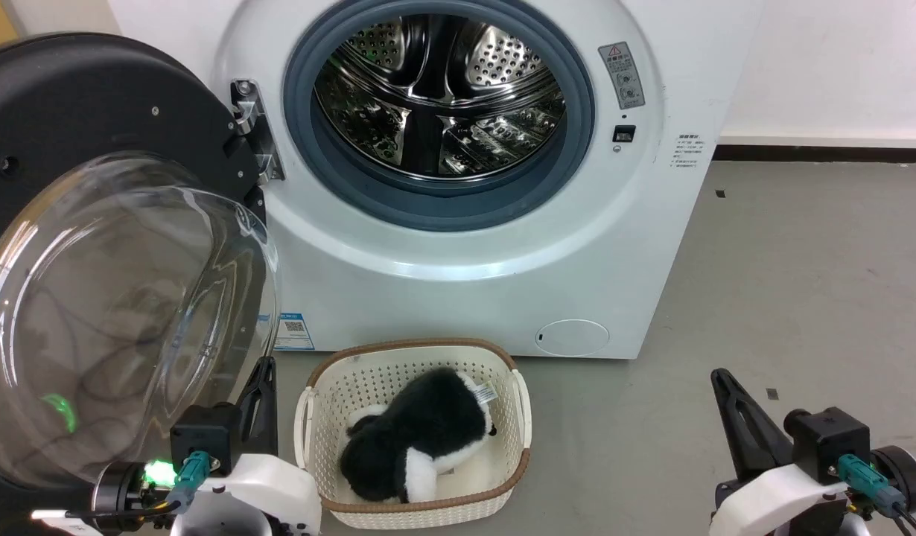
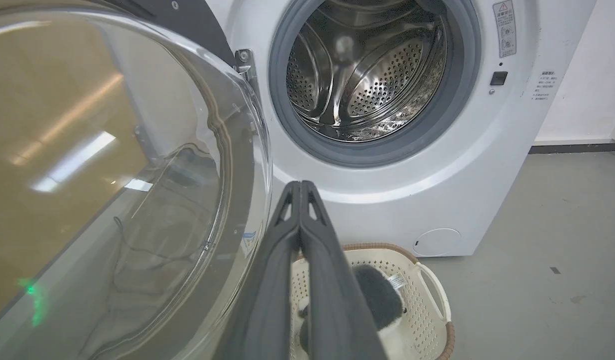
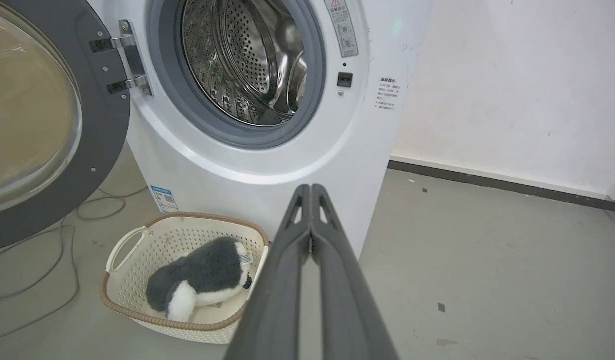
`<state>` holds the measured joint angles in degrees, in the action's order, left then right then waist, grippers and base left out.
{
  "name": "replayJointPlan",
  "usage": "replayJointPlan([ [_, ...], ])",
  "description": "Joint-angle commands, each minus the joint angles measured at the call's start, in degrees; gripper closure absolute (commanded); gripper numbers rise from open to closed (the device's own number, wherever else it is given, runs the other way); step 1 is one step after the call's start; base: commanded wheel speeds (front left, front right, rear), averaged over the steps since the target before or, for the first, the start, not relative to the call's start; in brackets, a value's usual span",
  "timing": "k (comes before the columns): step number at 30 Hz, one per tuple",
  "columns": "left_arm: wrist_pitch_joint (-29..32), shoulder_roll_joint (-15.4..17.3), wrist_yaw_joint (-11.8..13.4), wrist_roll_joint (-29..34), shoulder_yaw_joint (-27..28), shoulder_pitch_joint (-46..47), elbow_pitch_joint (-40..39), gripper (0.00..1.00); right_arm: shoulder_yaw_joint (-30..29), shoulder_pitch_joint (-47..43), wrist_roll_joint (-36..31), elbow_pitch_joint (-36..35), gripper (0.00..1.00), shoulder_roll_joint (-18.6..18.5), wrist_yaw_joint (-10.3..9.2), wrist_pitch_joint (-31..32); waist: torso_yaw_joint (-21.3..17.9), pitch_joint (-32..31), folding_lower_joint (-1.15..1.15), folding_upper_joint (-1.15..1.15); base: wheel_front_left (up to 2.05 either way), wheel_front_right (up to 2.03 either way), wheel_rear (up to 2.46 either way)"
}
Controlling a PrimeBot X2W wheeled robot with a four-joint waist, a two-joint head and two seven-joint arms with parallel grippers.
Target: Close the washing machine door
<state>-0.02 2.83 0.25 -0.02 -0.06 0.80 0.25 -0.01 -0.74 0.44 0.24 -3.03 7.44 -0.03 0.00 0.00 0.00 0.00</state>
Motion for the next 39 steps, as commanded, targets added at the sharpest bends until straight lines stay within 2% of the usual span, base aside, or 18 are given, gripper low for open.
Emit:
replayJointPlan([
  [1,0.02,0.05,-0.25,0.02,0.06,-0.80,-0.25,1.00,0.01,0.74,-0.44,-0.24,1.00,0.15,0.05,0.03,0.00,0.00,0.00,0.00,0.00,0.00,0.00],
  [8,0.02,0.05,-0.25,0.02,0.06,-0.80,-0.25,1.00,0.01,0.74,-0.44,-0.24,1.00,0.15,0.05,0.03,0.00,0.00,0.00,0.00,0.00,0.00,0.00],
  [9,-0.01,0.00,0.04,0.00,0.00,0.01,0.02,0.00,-0.02,-0.01,0.03,0.01,0.00,0.00,0.00,-0.01,0.00,0.00,0.00,0.00,0.00,0.00,0.00],
  [23,-1.57,0.10,2.36,0.16,-1.13,0.17,-0.08,0.00,-1.43,-0.07,1.72,0.07,0.00,0.02,0.00,-1.57,0.06,0.19,0.00,0.00,0.00,0.00,0.00],
  [24,-1.69,0.13,2.56,0.18,-1.23,0.20,-0.10,0.13,-1.54,-0.06,1.84,0.06,0.00,0.02,0.01,-1.69,0.09,0.22,0.00,0.00,0.00,0.00,0.00],
  [25,-1.81,0.15,2.77,0.20,-1.33,0.24,-0.13,0.62,-1.65,-0.06,1.97,0.05,0.00,0.02,0.01,-1.81,0.12,0.25,0.00,0.00,0.00,0.00,0.00],
  [26,-1.93,0.18,2.97,0.19,-1.43,0.29,-0.16,0.84,-1.77,-0.05,2.09,0.04,0.00,0.02,0.01,-1.93,0.17,0.27,0.00,0.00,0.00,0.00,0.00],
  [27,-2.05,0.22,3.16,0.18,-1.53,0.34,-0.19,1.00,-1.89,-0.03,2.21,0.03,0.00,0.02,0.01,-2.05,0.23,0.30,0.00,0.00,0.00,0.00,0.00],
  [39,-3.49,0.50,4.87,-0.80,-2.00,1.30,-1.52,1.00,-3.33,0.09,3.67,0.01,0.00,0.03,0.01,-3.48,2.21,0.74,0.00,0.00,0.00,0.00,0.00],
])
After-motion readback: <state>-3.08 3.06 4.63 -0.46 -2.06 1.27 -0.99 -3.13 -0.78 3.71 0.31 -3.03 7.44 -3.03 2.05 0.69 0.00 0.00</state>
